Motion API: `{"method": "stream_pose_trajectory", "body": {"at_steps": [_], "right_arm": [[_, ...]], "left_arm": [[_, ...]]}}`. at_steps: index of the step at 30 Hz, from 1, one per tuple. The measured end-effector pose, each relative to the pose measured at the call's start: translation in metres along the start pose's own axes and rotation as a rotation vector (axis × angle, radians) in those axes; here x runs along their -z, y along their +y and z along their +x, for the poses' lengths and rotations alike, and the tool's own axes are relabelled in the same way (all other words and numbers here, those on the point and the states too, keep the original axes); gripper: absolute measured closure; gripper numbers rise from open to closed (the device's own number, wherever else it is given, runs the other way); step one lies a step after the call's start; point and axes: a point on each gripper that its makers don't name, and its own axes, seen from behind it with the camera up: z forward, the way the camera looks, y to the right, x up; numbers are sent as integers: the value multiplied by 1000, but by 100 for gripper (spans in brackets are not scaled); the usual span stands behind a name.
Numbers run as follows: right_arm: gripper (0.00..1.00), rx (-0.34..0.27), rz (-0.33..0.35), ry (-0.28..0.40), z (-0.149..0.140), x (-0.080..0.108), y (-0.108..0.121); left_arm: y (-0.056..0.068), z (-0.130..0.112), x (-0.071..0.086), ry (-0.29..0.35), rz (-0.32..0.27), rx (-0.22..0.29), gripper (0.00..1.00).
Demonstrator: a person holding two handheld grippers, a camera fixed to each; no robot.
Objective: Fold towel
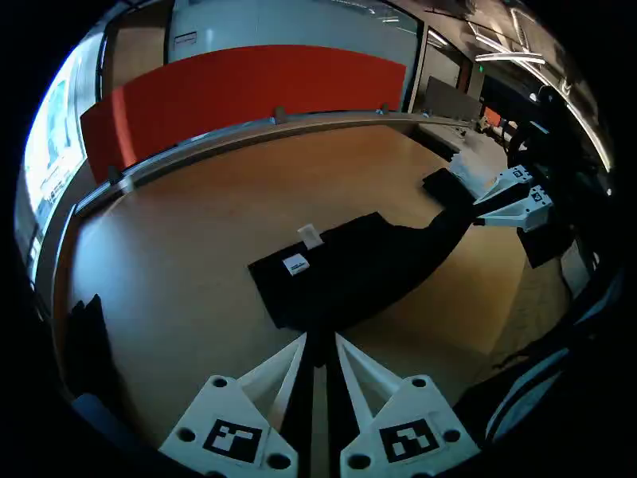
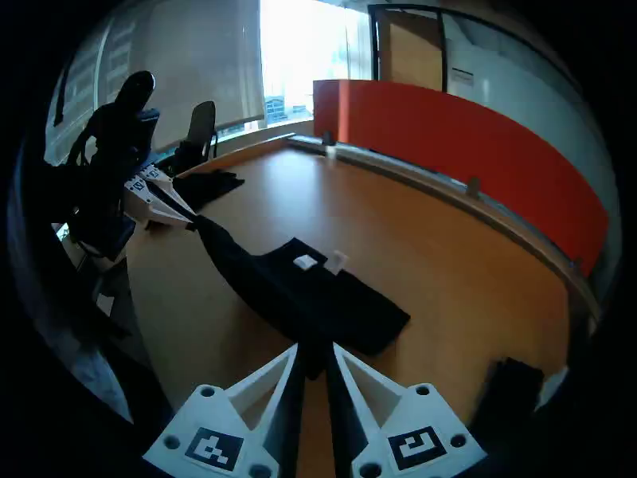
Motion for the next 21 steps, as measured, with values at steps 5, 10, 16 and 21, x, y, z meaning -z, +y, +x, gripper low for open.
{"method": "stream_pose_trajectory", "body": {"at_steps": [5,10,16,21], "right_arm": [[84,5,1,-10,-1,-3,2],[84,13,-2,-25,-1,-9,8],[84,10,-16,-43,-1,-22,24],[84,15,-28,-62,-2,-37,39]], "left_arm": [[-1,2,-4,1,2,1,91],[-4,5,-12,-9,7,0,91],[-12,10,-28,-22,23,7,91],[-21,15,-44,-36,39,10,90]]}}
